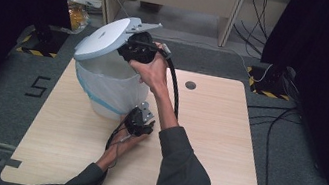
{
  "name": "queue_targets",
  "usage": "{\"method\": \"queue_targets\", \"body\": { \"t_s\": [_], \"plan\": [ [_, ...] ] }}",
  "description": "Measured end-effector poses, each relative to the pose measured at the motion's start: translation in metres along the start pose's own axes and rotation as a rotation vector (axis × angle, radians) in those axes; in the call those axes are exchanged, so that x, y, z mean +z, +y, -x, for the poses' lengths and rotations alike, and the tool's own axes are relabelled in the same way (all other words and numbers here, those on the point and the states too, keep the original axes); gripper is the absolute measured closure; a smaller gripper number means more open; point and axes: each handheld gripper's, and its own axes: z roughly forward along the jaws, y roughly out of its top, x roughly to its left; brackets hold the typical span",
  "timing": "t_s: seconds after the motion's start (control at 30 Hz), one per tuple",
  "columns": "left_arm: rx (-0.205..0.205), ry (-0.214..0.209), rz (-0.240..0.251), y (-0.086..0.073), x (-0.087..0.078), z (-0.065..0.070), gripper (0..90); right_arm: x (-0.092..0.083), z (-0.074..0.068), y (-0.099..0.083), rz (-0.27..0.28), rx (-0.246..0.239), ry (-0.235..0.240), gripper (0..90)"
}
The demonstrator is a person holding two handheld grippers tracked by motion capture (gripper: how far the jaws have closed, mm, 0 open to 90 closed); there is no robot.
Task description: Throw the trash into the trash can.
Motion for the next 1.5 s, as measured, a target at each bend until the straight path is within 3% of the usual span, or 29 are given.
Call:
{"method": "queue_targets", "body": {
  "t_s": [0.1,0.23,0.67,1.07,1.5],
  "plan": [
    [0.0,0.0,0.0,0.0,0.0,0.0,45.9,0.002,0.001,-0.001,-0.006,0.002,0.001,78.7],
    [0.001,0.0,-0.001,0.0,0.0,0.0,45.9,0.002,0.001,-0.001,-0.006,0.018,-0.003,69.3],
    [0.002,0.0,-0.003,0.0,0.0,0.0,45.9,-0.01,0.001,-0.004,-0.011,0.002,-0.014,66.2],
    [0.006,-0.003,-0.009,0.001,0.0,-0.001,46.0,-0.038,0.015,-0.018,0.023,0.056,-0.057,55.3],
    [0.004,-0.003,-0.007,0.001,0.0,-0.001,46.0,-0.072,0.02,-0.032,0.051,0.066,-0.096,47.2]
  ]
}}
